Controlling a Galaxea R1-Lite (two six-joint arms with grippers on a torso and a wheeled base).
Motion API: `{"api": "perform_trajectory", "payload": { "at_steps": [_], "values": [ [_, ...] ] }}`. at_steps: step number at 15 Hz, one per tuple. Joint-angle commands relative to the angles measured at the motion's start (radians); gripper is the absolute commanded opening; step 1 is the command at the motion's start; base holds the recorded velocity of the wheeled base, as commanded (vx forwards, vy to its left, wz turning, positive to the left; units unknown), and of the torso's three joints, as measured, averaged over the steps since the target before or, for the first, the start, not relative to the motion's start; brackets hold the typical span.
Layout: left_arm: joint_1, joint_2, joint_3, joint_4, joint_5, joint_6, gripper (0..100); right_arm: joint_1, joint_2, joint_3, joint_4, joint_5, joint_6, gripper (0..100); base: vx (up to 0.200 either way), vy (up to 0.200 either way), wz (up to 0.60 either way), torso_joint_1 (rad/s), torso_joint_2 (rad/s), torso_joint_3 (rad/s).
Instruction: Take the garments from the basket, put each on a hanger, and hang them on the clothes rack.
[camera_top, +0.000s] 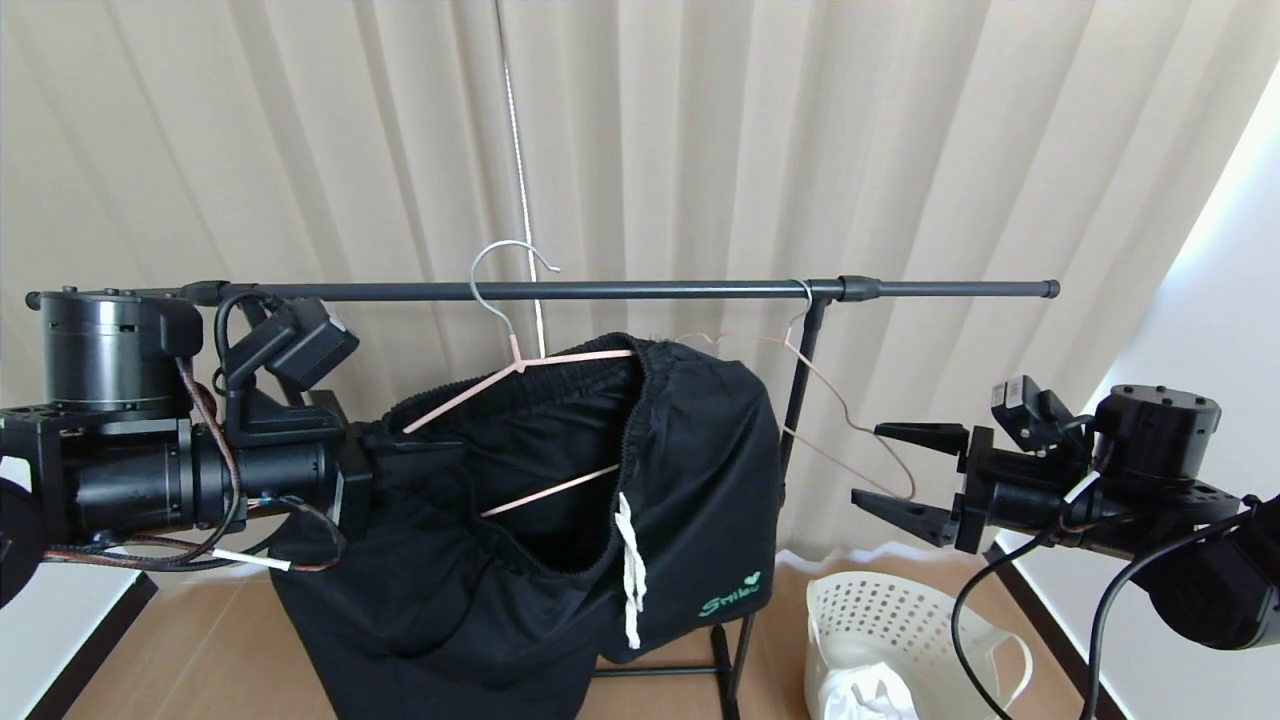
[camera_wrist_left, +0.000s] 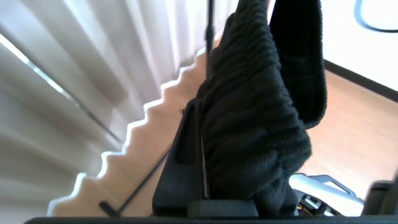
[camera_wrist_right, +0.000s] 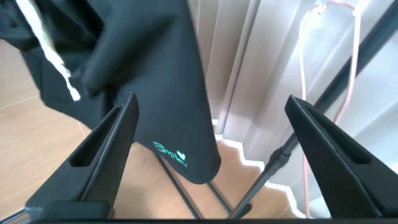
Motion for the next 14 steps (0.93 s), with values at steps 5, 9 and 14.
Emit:
{"api": "perform_trajectory", "payload": {
  "at_steps": [5,9,14],
  "values": [
    [-0.085,0.192,-0.135,0.001,0.300,-0.169,0,0.027,-0.033,0.015,-0.001,-0.005,-0.002,100,0.000,0.000,0.00,0.000,0.00,0.000],
    [-0.121,0.293,-0.201,0.001,0.404,-0.266,0,0.027,-0.030,0.012,-0.001,-0.005,-0.002,100,0.000,0.000,0.00,0.000,0.00,0.000],
    [-0.123,0.356,-0.239,-0.014,0.404,-0.319,0,0.027,-0.024,0.009,-0.001,-0.007,-0.002,100,0.000,0.000,0.00,0.000,0.00,0.000]
  ]
}}
